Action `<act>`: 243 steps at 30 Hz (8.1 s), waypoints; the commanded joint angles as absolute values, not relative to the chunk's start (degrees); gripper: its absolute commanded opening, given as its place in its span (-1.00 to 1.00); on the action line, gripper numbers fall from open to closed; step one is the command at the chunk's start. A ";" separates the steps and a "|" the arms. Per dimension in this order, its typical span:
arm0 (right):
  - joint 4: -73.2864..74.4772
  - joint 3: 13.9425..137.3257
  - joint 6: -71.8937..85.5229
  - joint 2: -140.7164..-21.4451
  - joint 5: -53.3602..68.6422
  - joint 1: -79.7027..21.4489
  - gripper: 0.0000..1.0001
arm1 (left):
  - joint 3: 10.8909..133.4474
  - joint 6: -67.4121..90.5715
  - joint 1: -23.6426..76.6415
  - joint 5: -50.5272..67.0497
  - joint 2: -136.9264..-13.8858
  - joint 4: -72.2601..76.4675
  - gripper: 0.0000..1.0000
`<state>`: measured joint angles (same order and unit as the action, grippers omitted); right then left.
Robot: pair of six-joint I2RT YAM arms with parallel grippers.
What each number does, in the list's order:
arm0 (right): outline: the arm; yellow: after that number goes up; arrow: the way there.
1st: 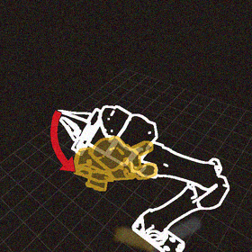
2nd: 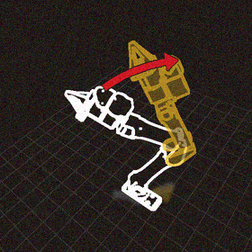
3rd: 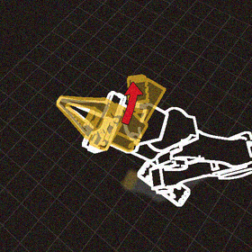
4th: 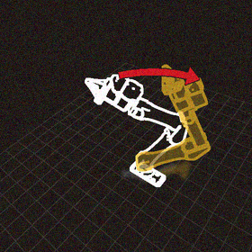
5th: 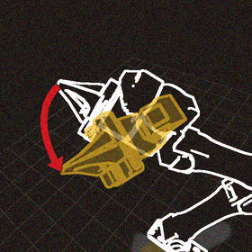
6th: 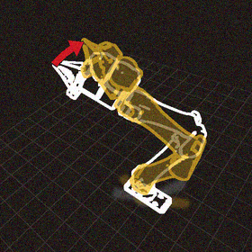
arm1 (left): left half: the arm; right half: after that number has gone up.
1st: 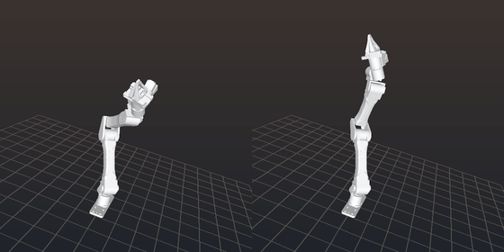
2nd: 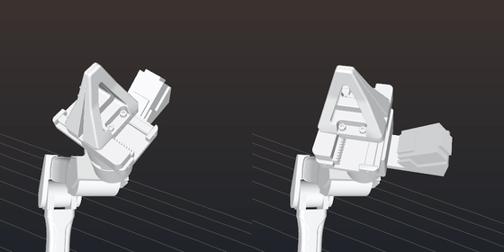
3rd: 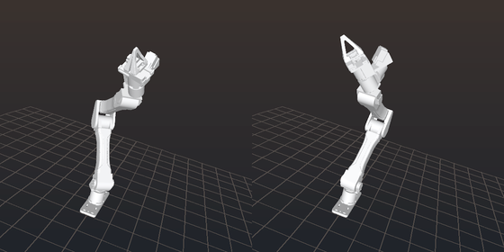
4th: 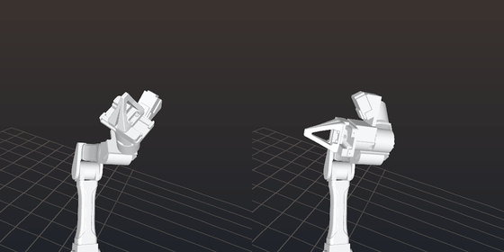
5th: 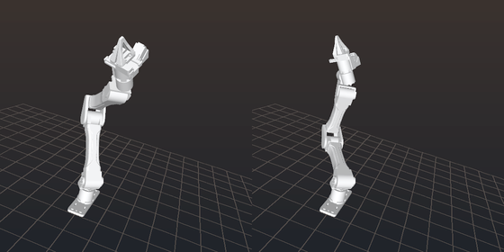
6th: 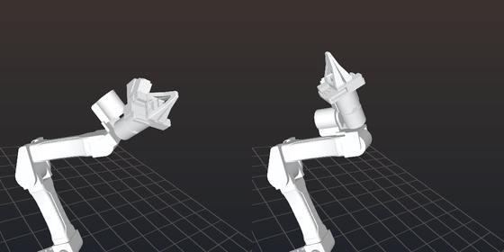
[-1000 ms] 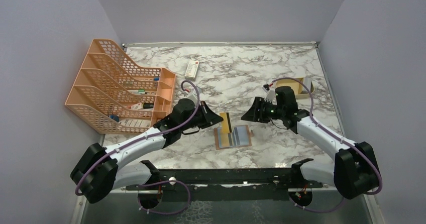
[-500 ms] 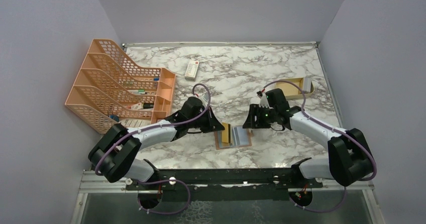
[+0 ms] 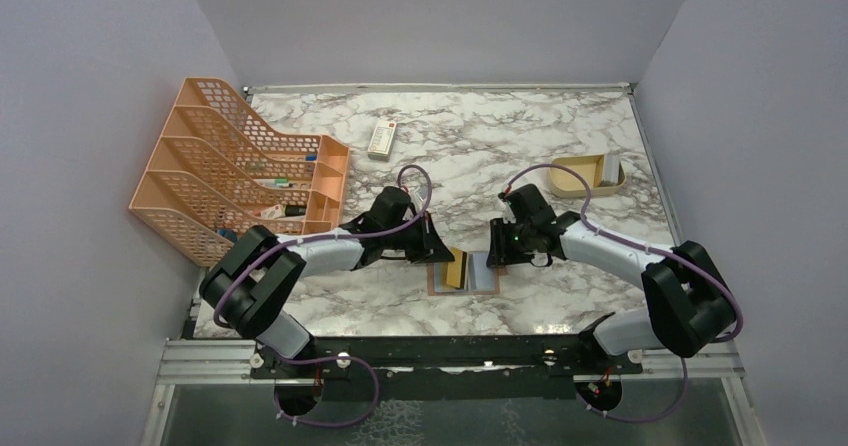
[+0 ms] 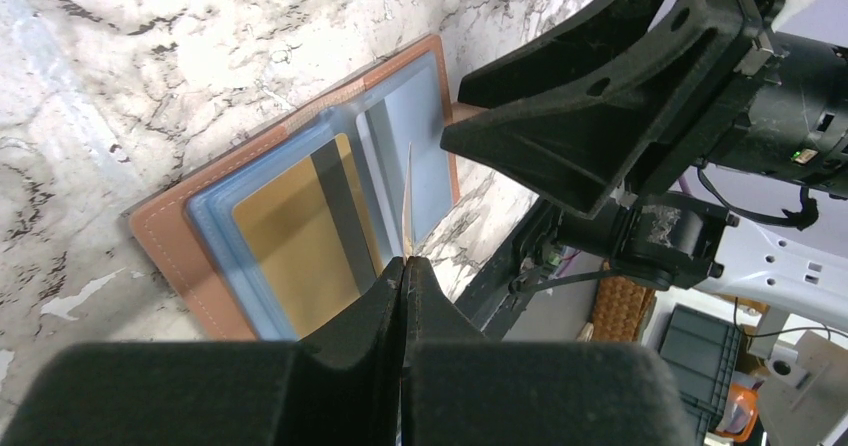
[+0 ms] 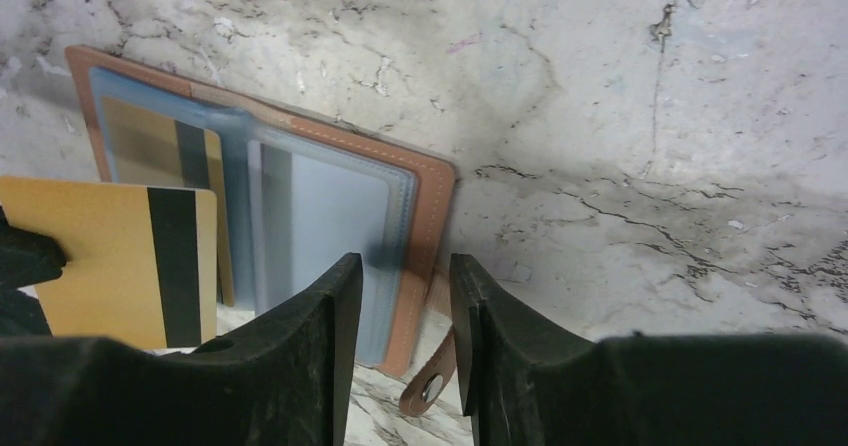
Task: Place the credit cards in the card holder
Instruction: Insert the credit card into the card holder.
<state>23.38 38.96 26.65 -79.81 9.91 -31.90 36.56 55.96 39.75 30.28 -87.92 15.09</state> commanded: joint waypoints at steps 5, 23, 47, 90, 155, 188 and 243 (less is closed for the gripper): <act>23.46 39.04 26.16 -80.01 6.44 -32.26 -0.40 | 38.58 54.67 39.66 33.23 -90.05 16.91 -1.00; 21.88 36.78 26.41 -79.67 7.12 -32.34 -0.49 | 38.01 55.72 39.55 31.38 -92.53 17.00 -1.00; 20.71 34.16 29.18 -77.01 7.42 -32.34 -0.60 | 38.19 55.90 39.55 28.59 -95.20 18.35 -1.00; 18.54 32.10 32.96 -75.01 9.35 -32.34 -0.61 | 38.87 56.25 41.93 23.40 -99.43 19.45 -1.00; 24.57 31.65 34.21 -70.40 8.61 -32.43 -0.70 | 39.59 58.19 45.69 23.95 -95.86 18.37 0.04; 22.87 30.76 33.93 -70.66 9.32 -32.52 -0.76 | 43.51 58.09 47.72 24.52 -99.02 19.16 0.04; 22.19 30.37 33.61 -71.07 9.71 -32.52 -0.80 | 45.14 58.55 50.47 21.95 -97.83 16.15 0.15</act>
